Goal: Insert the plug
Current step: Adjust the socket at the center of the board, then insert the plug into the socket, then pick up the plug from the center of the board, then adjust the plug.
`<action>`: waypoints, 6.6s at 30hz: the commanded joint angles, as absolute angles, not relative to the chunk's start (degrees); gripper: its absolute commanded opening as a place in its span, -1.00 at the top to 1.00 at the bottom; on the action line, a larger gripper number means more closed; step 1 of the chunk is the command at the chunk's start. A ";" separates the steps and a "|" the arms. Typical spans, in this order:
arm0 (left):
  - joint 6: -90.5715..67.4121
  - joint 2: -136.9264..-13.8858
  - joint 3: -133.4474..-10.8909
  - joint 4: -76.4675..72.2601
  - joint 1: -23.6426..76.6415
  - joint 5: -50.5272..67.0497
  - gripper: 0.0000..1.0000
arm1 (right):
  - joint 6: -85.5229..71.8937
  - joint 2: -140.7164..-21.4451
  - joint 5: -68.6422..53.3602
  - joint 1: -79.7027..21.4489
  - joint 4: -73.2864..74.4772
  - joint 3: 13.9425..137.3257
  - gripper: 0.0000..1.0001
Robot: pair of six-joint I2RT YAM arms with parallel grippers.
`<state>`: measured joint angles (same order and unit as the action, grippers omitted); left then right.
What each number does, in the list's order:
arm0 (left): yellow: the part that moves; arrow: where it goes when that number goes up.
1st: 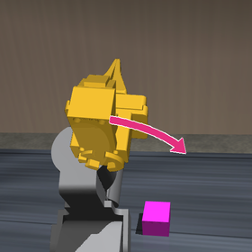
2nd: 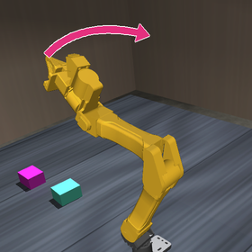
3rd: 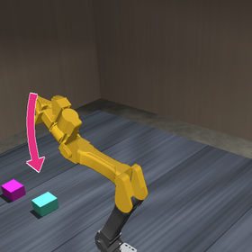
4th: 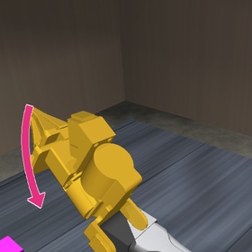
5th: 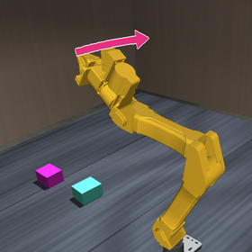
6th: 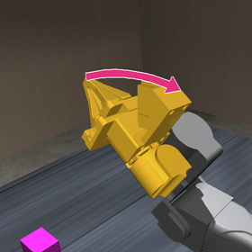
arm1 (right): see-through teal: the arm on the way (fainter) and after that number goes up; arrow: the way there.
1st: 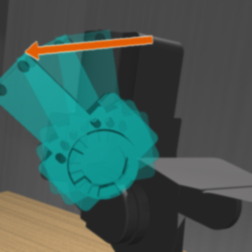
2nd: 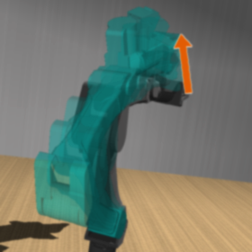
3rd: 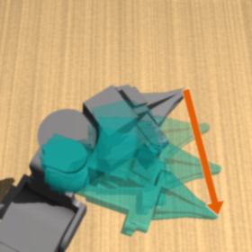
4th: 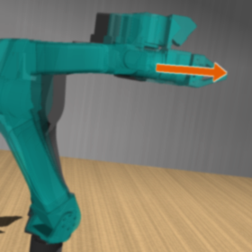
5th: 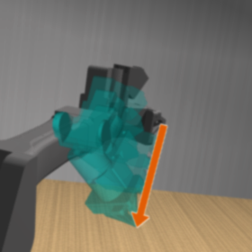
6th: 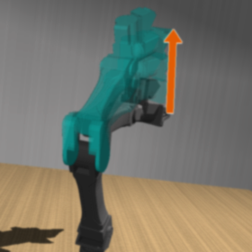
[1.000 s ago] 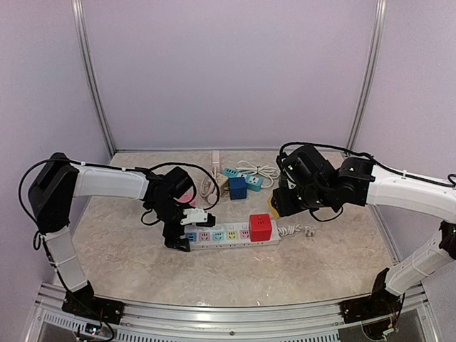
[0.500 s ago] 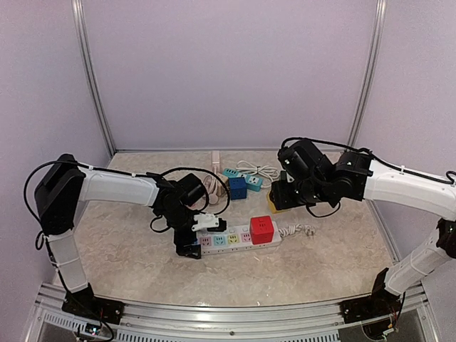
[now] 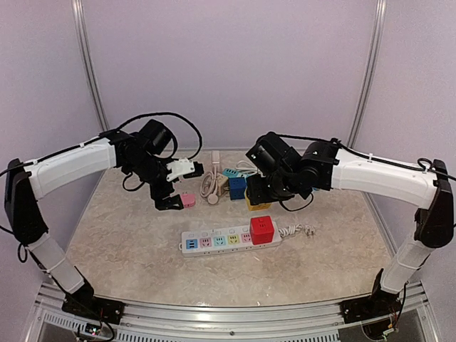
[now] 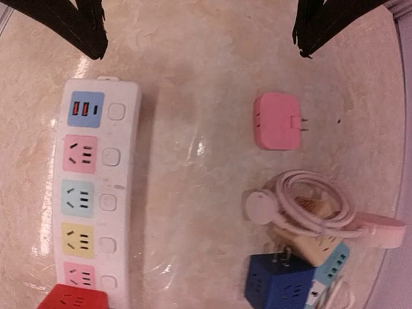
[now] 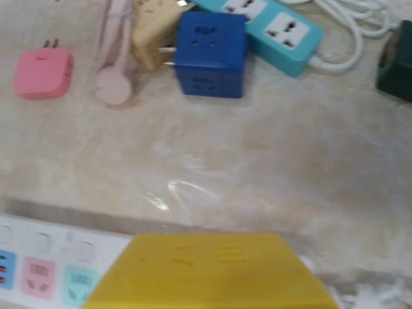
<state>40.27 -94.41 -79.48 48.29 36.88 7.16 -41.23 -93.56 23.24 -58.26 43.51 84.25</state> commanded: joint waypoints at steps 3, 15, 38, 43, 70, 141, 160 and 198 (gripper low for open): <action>43.91 -89.30 -92.93 64.89 20.94 -3.07 -0.98 | -46.02 -102.31 24.76 -62.45 48.77 94.60 1.00; 20.02 -82.82 -83.52 54.56 13.65 2.22 -0.97 | -51.28 -119.05 21.06 -65.99 61.00 107.57 1.00; 16.23 -76.59 -61.76 34.58 17.34 4.13 -0.98 | -61.25 -122.33 23.41 -66.22 58.63 103.73 1.00; 16.13 -76.42 -61.64 34.04 17.31 3.70 -0.97 | -60.92 -123.20 21.19 -66.15 58.80 103.27 1.00; 16.38 -77.99 -61.51 33.36 15.73 2.46 -0.97 | -58.67 -135.59 14.85 -63.04 58.98 92.29 1.00; 20.21 -80.85 -59.50 34.18 14.24 0.25 -0.97 | -28.96 -140.14 8.33 -41.22 41.55 124.43 -0.93; 20.54 -80.43 -60.27 34.95 14.13 0.25 -0.97 | -28.75 -138.03 9.14 -42.45 43.54 121.61 0.67; 49.53 -67.87 -111.93 85.56 54.15 -3.75 -0.98 | 37.96 -83.12 -14.34 -69.63 -22.55 71.76 1.00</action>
<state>42.94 -69.32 -109.97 75.64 49.87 4.01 31.55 -84.90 -10.52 -68.90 -18.04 69.84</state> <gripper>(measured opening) 0.988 0.571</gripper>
